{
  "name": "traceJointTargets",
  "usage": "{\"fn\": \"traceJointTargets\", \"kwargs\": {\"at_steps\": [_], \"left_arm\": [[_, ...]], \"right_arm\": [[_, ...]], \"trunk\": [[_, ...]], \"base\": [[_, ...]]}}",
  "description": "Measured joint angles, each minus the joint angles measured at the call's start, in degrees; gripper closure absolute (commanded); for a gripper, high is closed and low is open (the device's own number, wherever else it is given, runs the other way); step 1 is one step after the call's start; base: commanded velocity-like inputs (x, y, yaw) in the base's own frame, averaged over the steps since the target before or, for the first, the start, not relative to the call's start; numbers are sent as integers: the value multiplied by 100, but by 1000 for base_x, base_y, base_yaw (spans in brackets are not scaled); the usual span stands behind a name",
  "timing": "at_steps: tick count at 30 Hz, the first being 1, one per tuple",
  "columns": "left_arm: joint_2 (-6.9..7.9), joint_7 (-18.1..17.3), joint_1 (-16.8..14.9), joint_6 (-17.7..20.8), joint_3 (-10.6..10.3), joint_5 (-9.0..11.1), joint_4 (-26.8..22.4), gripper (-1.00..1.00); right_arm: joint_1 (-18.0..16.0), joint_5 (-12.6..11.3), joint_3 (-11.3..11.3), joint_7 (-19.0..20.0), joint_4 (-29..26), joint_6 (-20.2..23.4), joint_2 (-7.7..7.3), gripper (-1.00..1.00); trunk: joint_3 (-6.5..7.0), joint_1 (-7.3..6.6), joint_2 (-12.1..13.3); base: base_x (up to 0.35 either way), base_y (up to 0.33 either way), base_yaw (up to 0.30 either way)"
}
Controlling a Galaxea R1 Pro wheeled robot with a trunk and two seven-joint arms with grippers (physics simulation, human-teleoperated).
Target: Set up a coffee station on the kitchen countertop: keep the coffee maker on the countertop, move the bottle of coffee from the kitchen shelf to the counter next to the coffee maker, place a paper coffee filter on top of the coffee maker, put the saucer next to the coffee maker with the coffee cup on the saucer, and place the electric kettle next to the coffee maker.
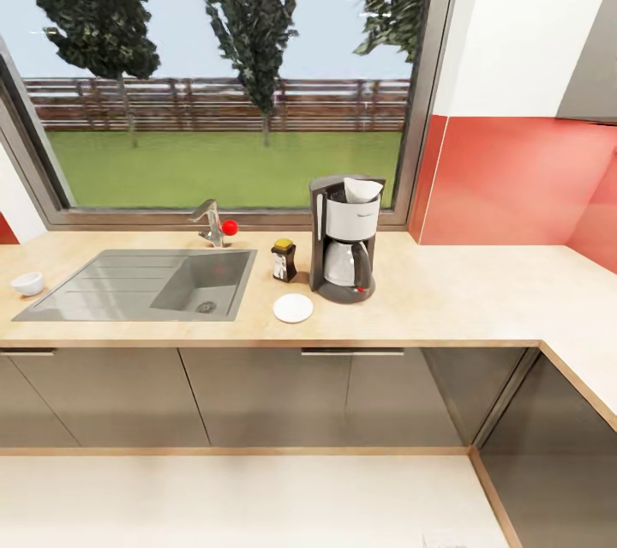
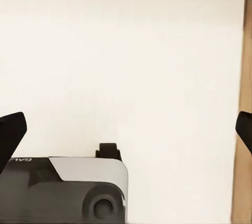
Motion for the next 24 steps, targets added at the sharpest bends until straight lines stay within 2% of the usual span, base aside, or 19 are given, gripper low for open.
{"fn": "traceJointTargets", "kwargs": {"at_steps": [4,24], "left_arm": [[-33,0,1,0,-2,-4,6,-100],[-44,0,-5,0,-1,10,9,-100]], "right_arm": [[51,153,-3,9,-4,-19,10,-100],[58,168,-21,56,-14,-14,50,-100]], "trunk": [[0,0,0],[0,0,0]], "base": [[0,0,0],[0,0,0]]}}
